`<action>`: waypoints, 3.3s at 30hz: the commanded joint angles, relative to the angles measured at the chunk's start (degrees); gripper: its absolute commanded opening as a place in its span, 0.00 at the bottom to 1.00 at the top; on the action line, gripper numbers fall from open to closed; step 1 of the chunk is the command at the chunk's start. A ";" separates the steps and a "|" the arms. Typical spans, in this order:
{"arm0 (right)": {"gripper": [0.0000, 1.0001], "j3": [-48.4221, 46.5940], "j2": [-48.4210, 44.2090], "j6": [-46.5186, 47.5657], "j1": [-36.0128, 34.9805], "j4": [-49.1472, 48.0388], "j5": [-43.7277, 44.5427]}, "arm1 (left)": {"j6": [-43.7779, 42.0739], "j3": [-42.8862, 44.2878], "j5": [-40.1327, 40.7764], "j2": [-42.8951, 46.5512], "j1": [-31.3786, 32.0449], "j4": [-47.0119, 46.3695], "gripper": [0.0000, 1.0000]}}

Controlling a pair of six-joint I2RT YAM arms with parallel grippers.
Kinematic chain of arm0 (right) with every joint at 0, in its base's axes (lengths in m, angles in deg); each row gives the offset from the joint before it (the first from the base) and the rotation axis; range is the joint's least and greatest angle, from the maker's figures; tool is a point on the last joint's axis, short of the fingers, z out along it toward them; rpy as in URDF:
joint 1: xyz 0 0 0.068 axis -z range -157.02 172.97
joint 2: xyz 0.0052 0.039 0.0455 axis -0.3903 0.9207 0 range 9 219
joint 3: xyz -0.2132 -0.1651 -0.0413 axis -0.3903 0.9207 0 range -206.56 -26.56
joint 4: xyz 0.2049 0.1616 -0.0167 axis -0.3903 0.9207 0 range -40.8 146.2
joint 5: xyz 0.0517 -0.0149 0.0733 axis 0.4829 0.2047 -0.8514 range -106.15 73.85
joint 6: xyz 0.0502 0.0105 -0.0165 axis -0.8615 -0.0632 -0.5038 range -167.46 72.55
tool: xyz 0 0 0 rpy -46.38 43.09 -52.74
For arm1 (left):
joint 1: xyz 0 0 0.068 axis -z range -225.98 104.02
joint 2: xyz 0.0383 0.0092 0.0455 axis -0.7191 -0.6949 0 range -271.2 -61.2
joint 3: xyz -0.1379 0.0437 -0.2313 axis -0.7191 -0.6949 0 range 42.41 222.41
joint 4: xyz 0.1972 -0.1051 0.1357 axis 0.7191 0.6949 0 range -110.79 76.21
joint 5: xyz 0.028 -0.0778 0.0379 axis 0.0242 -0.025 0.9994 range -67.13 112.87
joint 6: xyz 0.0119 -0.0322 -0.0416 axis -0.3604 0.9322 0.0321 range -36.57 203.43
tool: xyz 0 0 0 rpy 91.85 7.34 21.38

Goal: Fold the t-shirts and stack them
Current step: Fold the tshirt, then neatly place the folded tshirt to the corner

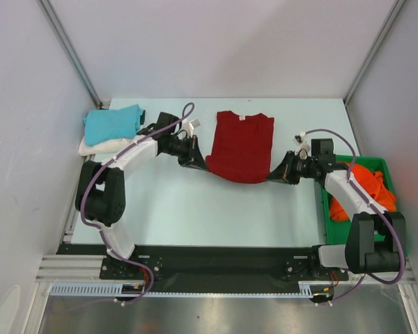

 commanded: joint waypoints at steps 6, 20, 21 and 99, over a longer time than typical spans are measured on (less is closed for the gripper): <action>0.00 3.19 -0.10 0.90 0.94 -2.20 1.05 | -3.35 6.75 -2.12 -4.09 -0.52 -0.83 0.00; 0.02 -44.64 41.89 2.55 4.02 -15.05 4.12 | -8.72 61.00 8.59 -42.31 -1.84 -5.65 0.08; 0.09 -47.68 47.92 2.74 3.84 -14.52 4.99 | -8.72 63.36 9.56 -43.82 -1.84 -7.32 0.13; 0.59 -42.97 38.42 20.67 1.47 -0.10 10.36 | -8.35 43.97 -2.39 -39.27 -6.94 -2.69 0.00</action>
